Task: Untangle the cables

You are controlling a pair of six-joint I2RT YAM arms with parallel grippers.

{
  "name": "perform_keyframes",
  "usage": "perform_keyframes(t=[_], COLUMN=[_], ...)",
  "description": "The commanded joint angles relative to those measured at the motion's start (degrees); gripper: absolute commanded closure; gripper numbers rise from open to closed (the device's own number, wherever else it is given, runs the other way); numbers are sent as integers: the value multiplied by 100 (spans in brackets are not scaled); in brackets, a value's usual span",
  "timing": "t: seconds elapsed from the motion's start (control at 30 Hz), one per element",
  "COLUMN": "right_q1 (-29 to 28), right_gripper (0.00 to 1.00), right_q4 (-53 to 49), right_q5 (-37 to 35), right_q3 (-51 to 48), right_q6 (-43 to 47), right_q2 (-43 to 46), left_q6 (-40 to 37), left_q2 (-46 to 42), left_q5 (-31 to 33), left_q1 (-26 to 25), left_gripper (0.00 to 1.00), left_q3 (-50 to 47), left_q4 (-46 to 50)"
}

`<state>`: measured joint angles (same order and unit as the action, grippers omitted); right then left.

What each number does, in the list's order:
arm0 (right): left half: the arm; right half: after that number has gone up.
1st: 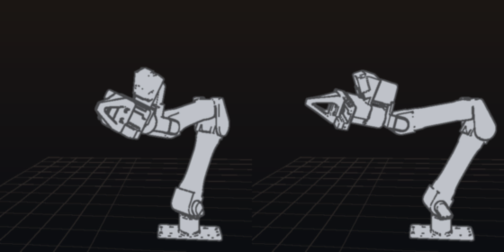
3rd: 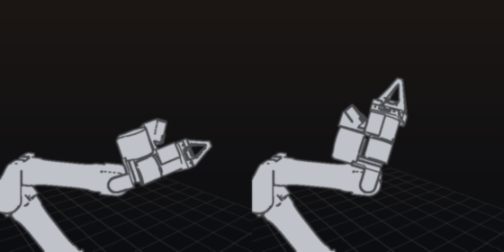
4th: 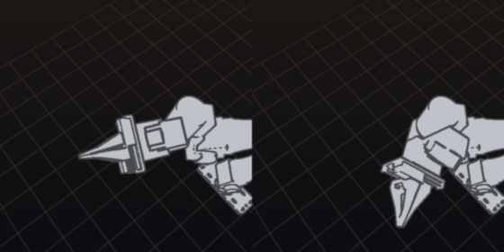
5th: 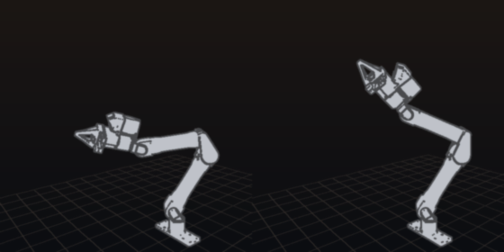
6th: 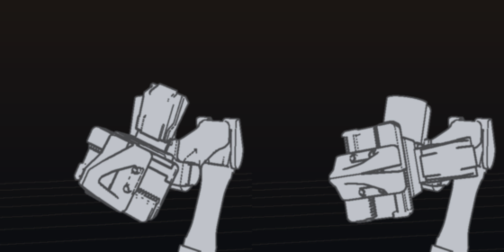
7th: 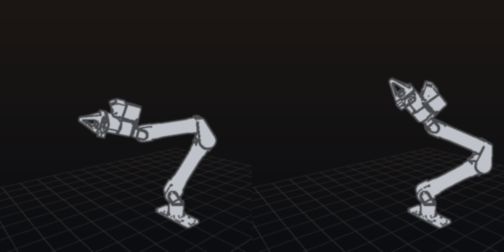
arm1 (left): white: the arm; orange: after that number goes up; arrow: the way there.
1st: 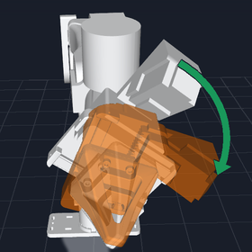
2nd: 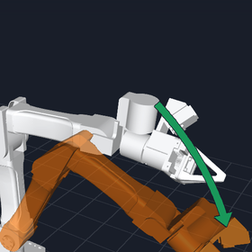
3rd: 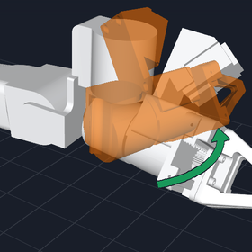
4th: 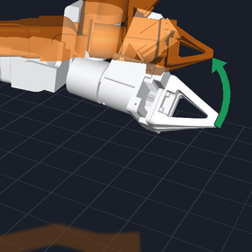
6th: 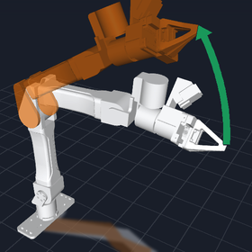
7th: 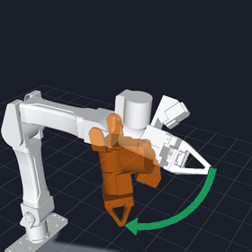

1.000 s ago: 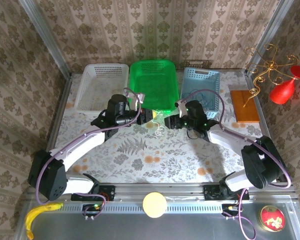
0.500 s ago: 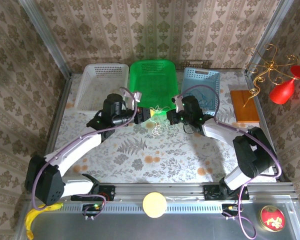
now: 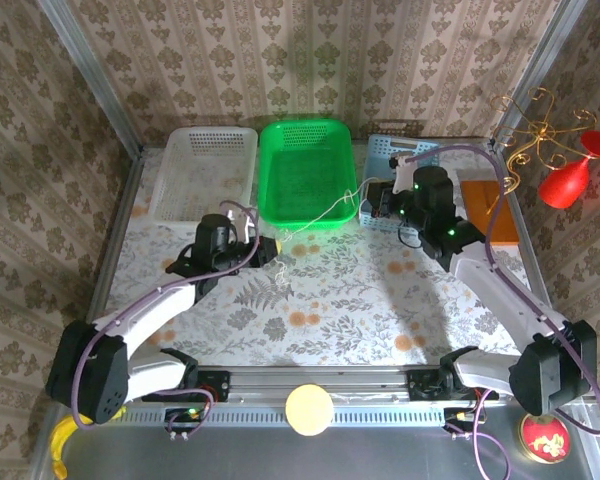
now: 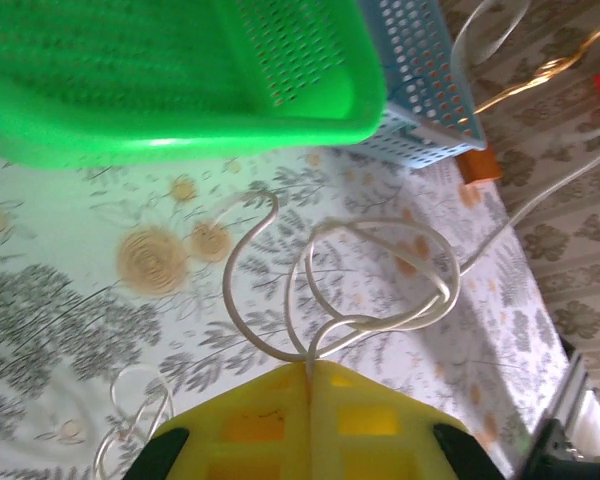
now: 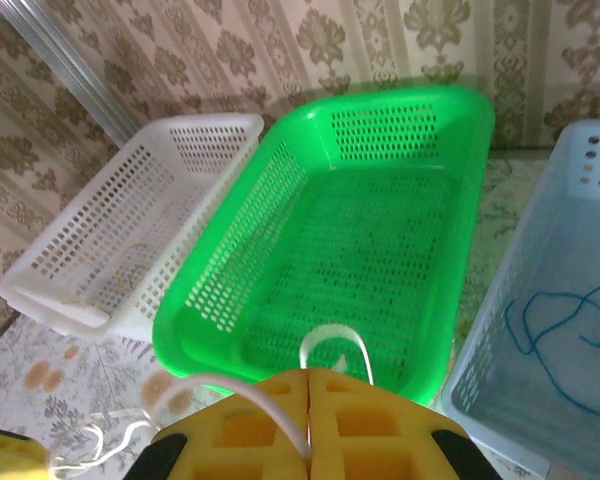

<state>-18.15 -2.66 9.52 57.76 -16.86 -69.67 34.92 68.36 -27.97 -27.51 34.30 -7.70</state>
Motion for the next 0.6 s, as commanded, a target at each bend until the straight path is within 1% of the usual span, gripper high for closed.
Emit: perform_keyframes(t=[0.0,0.1,0.13,0.27,0.57], right_q1=[113,199,237,374,431], right_gripper=[100,100,100,100,100], right_q4=[-498,-712,-772,-876,-1037], right_q5=[-249,-308,-327,-350,-187], right_q3=[368,699,809,1260,2417], right_q6=[-101,-112,-119,-197,-281], right_q2=[256,428,498,730,738], left_q6=[-102,-114,-125,-169,-187], left_q2=[180,340,388,583,910], left_q5=[117,148,151,161,169], left_q1=[112,106,272,328,365], left_gripper=[100,100,100,100,100], left_q3=[-253,-402,-432,-494,-517], left_q4=[-465,-597,-626,-705,-818])
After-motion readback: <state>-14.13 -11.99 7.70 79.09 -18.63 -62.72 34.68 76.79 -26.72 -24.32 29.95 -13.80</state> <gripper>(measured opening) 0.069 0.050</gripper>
